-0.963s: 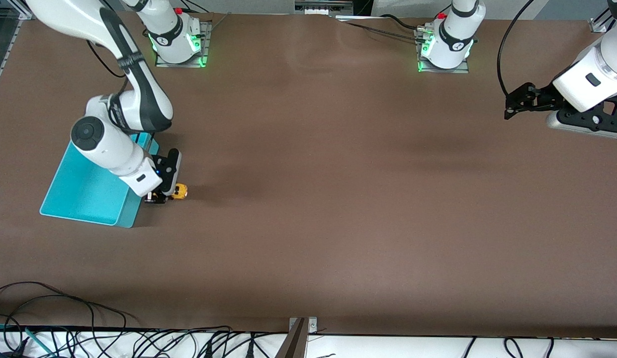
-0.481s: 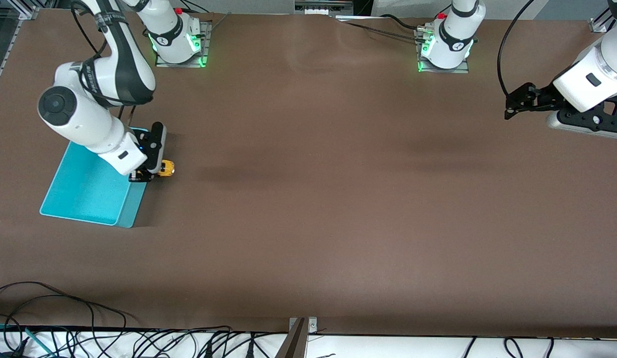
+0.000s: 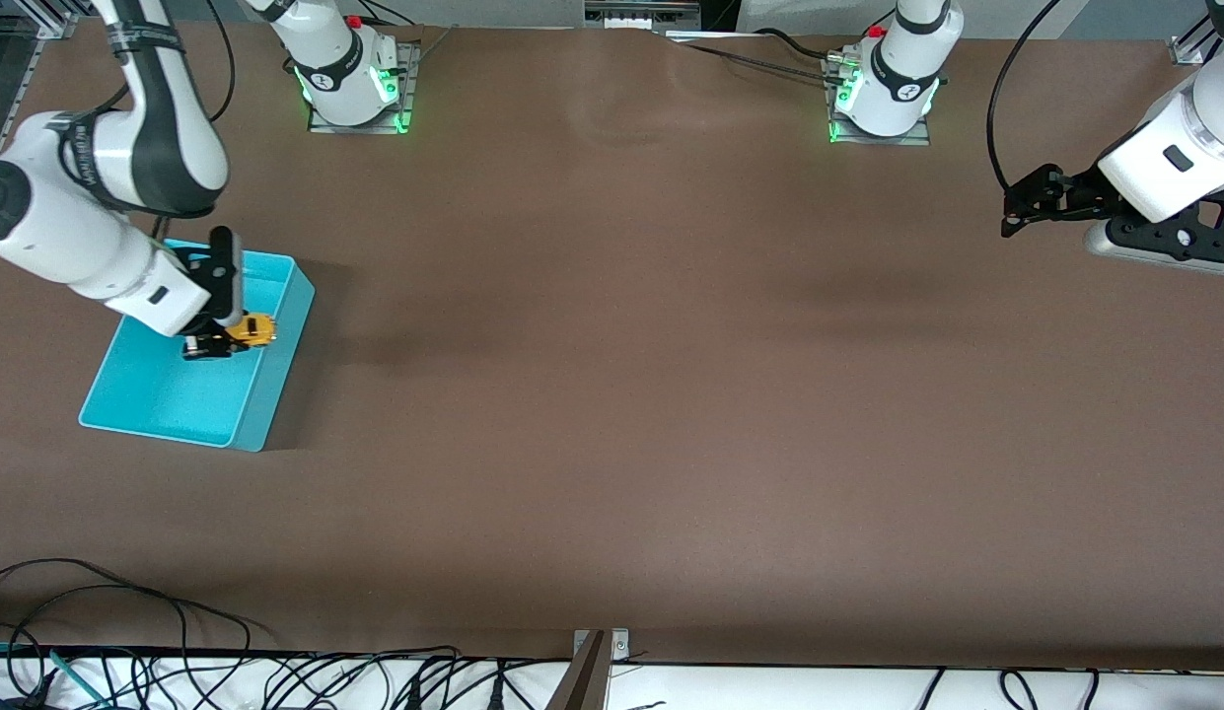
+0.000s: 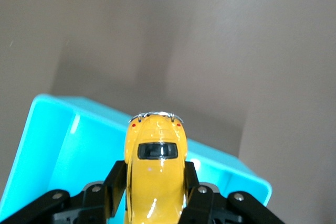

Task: Wind up and store yellow beetle car
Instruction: 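Lift the car with the right gripper over the blue box, then lower the car into the blue box and open the right gripper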

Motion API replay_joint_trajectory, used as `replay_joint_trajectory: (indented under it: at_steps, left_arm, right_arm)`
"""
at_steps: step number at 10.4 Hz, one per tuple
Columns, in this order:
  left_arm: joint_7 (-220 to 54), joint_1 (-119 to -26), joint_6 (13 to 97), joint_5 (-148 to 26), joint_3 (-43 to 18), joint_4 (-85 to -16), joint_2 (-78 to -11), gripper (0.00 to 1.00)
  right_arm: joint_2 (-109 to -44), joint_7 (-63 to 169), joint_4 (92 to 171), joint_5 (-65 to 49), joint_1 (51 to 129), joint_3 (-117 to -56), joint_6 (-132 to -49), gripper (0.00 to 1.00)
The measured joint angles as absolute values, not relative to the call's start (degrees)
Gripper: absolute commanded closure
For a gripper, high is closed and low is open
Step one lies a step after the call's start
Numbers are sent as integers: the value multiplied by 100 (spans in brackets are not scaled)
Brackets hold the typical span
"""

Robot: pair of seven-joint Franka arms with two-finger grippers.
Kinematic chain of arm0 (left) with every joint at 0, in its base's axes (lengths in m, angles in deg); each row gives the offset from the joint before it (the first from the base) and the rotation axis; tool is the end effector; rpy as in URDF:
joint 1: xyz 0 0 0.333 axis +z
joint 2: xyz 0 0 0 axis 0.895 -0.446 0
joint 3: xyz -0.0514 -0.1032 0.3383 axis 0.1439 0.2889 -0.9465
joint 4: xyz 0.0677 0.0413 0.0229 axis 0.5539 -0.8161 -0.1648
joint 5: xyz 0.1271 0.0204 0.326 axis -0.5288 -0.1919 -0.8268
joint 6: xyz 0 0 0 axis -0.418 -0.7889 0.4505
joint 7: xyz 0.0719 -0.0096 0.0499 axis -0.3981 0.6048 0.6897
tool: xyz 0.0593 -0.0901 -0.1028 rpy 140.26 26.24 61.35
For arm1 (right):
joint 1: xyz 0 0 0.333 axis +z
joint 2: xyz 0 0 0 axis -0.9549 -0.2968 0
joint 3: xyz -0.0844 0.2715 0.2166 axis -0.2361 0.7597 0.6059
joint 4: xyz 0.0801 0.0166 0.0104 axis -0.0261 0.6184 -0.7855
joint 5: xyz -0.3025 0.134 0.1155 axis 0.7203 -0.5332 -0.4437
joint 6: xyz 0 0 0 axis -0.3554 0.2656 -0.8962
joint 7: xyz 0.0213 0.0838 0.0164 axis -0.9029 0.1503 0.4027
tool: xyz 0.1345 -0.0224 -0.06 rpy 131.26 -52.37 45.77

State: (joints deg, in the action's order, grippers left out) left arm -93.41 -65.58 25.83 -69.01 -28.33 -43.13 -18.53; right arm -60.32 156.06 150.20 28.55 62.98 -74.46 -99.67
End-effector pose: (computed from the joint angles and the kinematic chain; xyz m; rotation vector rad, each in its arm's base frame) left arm 0.4979 -0.0421 0.6043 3.1087 -0.2367 -0.1307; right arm 0.5387 -0.0327 0.3962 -1.9092 -2.4637 -0.0052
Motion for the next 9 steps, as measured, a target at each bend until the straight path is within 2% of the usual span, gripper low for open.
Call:
replay_joint_trajectory:
  at_steps: [6, 9]
  left_arm:
    - [-9341, -6557, 2583, -6901, -2833, -4313, -1854, 0]
    - [-9341, -6557, 2583, -6901, -2833, -4313, -1854, 0]
  right_arm:
    - [-6161, 17780, 15214, 2857, 5342, -7450, -9832, 100]
    - [-6170, 18345, 15897, 2857, 5002, -7450, -10501, 100]
